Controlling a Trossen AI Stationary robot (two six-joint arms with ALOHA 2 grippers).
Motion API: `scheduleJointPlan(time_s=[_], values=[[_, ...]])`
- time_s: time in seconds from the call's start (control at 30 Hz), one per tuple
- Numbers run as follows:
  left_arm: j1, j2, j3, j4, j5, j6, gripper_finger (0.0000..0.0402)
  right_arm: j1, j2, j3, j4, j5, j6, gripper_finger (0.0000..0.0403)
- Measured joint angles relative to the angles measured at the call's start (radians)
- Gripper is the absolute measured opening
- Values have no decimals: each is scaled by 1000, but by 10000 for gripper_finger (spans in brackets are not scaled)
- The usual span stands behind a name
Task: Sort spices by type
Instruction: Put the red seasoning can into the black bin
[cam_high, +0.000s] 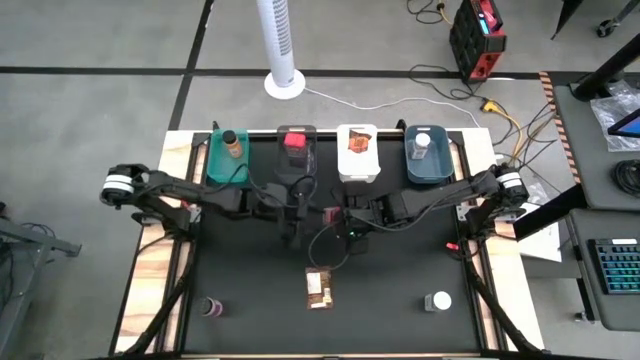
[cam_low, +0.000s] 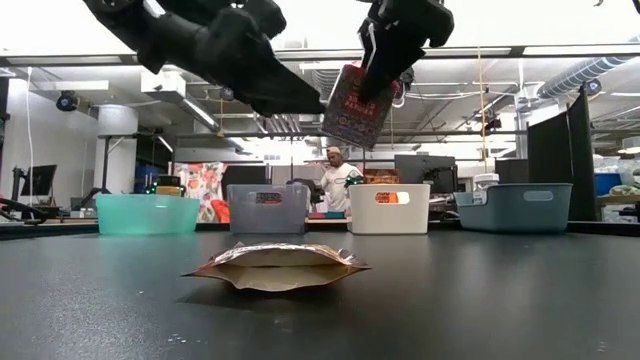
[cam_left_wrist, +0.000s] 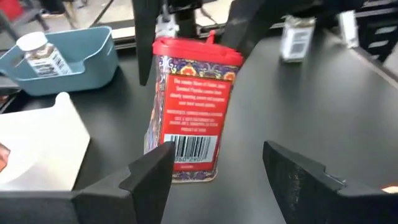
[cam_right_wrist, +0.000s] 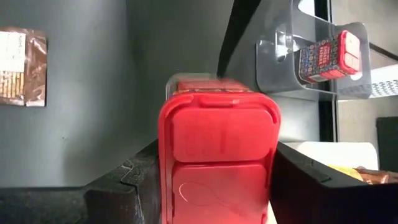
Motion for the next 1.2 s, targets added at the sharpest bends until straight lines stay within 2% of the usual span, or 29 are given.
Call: scheduleJointPlan(time_s=[0.3, 0.4, 0.57, 0.77, 0.87, 1.0, 1.2], values=[[0, 41, 53, -14, -151, 1, 233, -2, 1, 2, 20, 8, 59, 212], [1, 42, 58, -14, -150, 5, 233, -3, 1, 5, 23, 10, 67, 212], [3, 41, 59, -7, -58, 26, 233, -1, 1, 5, 89, 14, 33, 212], [2, 41, 59, -9, -60, 26, 230, -2, 1, 6, 134, 18, -29, 212], [2, 41, 59, -12, -63, 27, 207, -2, 1, 6, 131, 19, -43, 216], [1, 41, 59, -13, -65, 30, 148, -1, 1, 6, 133, 23, -55, 240], [1, 41, 57, -14, -62, 30, 148, 0, -5, 6, 133, -14, -54, 284]])
